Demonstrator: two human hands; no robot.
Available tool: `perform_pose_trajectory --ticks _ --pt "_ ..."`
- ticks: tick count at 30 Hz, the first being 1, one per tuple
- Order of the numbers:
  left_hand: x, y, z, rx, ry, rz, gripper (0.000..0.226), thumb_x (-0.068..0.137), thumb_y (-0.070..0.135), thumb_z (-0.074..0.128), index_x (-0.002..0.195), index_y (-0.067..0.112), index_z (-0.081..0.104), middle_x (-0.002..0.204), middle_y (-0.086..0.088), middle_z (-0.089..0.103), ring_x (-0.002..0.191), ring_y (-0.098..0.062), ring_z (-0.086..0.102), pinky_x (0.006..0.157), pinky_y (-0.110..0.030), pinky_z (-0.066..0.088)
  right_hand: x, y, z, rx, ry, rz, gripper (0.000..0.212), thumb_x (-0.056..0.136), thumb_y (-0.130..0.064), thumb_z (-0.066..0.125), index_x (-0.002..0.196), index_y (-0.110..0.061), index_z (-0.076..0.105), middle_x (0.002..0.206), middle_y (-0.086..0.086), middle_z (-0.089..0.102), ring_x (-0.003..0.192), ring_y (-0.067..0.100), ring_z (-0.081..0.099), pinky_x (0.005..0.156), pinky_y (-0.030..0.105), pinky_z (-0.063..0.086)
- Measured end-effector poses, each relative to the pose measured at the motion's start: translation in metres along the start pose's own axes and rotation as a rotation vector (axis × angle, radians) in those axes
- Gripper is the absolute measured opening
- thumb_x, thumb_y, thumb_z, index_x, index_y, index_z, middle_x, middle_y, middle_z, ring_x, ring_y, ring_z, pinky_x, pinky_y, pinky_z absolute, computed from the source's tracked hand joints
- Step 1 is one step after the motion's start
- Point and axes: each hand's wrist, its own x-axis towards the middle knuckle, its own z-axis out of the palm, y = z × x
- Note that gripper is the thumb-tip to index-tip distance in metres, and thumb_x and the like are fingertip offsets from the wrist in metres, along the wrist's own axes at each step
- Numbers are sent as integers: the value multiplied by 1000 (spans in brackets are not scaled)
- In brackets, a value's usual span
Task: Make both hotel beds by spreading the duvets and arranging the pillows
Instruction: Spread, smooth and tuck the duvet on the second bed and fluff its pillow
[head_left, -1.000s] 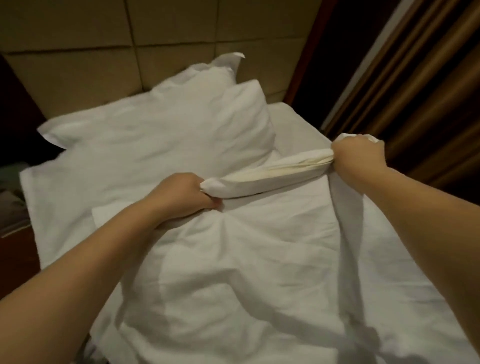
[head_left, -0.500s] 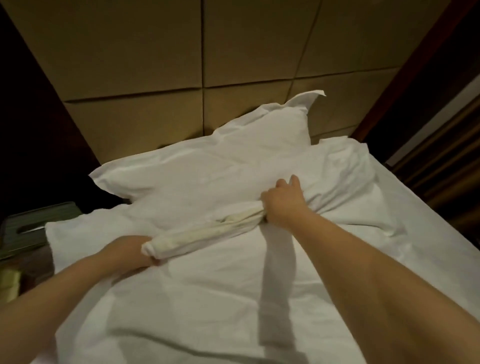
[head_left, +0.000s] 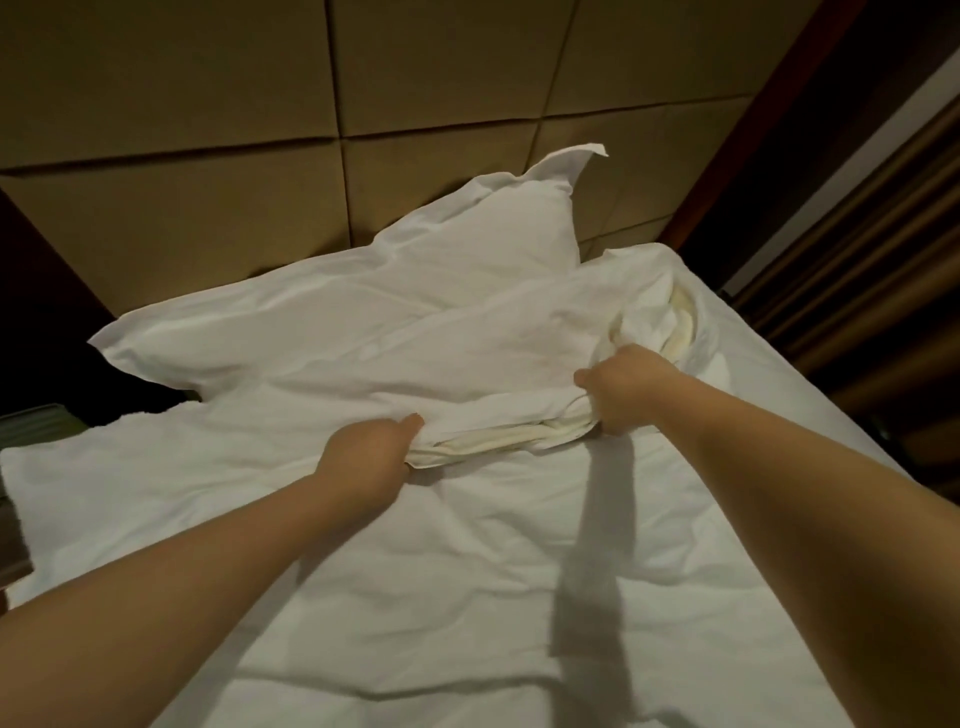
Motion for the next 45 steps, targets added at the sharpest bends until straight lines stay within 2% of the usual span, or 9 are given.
perform_pose_trajectory --ticks 4,8,12,15,18,20,24,31,45 --pt "-9 -1 -12 -142 58 30 20 83 25 50 100 32 58 85 5 63 81 -18 58 65 -29 43 -15 9 31 32 17 97 58 79 -64 53 120 -23 45 101 -2 64 96 21 59 74 32 36" --pt "-23 7 -59 -396 101 68 21 67 39 42 75 35 61 73 11 63 72 -11 54 61 -27 37 -40 28 33 21 227 272 29 89 -37 53 113 -21 53 94 -1 64 89 23 62 67 31 41" --pt "-6 10 -121 -400 348 136 15 79 24 46 82 25 61 77 6 65 77 -21 56 67 -35 47 -41 73 -29 36 549 524 18 89 -15 52 107 -15 54 87 7 62 85 30 58 65 35 37" --pt "30 -10 -138 -340 463 62 25 85 29 39 94 25 62 87 -2 66 84 -29 56 69 -39 48 -12 83 -71 196 739 678 20 91 -13 49 109 -15 58 109 15 60 110 35 48 87 42 32" --pt "60 -36 -115 -91 230 -85 40 91 44 36 127 31 45 121 -7 57 104 -31 55 83 -41 48 29 61 -69 351 653 695 49 94 -19 43 142 -26 35 148 10 31 138 29 24 110 47 19" --pt "64 -39 -92 21 11 -186 67 92 52 43 148 33 12 147 -6 32 129 -29 39 100 -44 37 51 36 -52 375 571 602 59 97 -26 42 150 -27 17 158 5 13 145 25 10 114 50 12" --pt "52 -17 -67 41 92 -143 73 98 45 35 148 33 -16 159 -1 -11 146 -24 -6 114 -54 4 46 -48 -8 748 385 633 60 100 -30 34 153 -20 8 159 0 10 144 21 14 115 49 11" --pt "2 40 -42 40 116 -51 65 98 16 24 149 24 -16 157 -3 -21 145 -21 -18 113 -53 -7 -1 -128 -1 990 355 758 58 102 -38 26 153 -28 3 161 -6 2 147 15 6 117 46 1" --pt "-175 211 -34 -13 53 288 73 97 25 38 150 23 -13 158 -3 -16 146 -23 -15 113 -57 3 -254 -156 46 1214 354 1119 57 100 -52 21 152 -38 2 161 -7 -1 148 16 -2 117 46 -2"
